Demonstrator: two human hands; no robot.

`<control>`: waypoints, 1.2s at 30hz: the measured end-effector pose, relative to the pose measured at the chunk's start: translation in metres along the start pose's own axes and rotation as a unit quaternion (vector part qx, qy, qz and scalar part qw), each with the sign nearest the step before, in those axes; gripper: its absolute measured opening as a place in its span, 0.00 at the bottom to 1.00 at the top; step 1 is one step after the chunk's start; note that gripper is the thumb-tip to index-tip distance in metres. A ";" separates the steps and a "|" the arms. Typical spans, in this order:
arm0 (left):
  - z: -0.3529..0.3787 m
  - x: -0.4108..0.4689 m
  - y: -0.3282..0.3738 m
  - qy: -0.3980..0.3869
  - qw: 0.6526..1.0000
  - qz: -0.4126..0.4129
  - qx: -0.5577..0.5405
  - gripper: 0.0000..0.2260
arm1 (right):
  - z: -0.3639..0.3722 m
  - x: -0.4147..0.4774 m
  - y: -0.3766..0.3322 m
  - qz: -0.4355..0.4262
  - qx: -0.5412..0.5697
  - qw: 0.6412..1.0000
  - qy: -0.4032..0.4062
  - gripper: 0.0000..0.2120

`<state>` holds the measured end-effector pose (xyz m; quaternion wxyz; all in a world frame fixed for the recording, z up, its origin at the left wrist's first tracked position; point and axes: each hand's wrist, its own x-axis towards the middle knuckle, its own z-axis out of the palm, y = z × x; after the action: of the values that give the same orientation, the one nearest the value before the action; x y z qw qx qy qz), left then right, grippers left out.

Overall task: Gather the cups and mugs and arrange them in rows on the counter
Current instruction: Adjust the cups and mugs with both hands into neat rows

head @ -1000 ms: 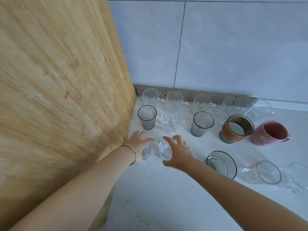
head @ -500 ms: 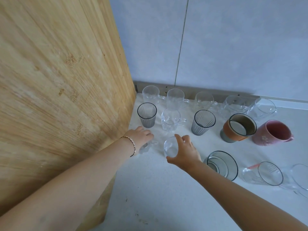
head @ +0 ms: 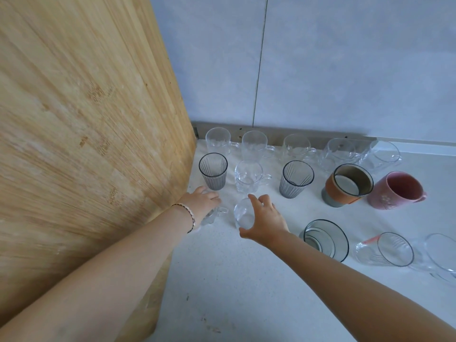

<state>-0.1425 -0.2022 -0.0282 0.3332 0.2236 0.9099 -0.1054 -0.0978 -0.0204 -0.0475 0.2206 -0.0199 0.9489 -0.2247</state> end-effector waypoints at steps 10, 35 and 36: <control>-0.015 -0.021 0.032 0.048 0.998 -0.033 -0.033 0.40 | -0.033 -0.031 0.015 -0.041 0.005 0.999 0.032 0.39; -0.050 0.029 0.220 0.167 0.962 -0.063 -0.206 0.38 | -0.077 -0.094 0.195 0.184 0.024 0.979 0.087 0.35; -0.050 0.029 0.217 0.169 0.961 -0.063 -0.210 0.38 | -0.077 -0.089 0.190 0.182 0.028 0.979 0.090 0.35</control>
<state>-0.0870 0.0151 -0.0187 0.2066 0.1055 0.9669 0.1065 -0.0385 0.1946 -0.0324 0.1718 0.1799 0.9460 -0.2079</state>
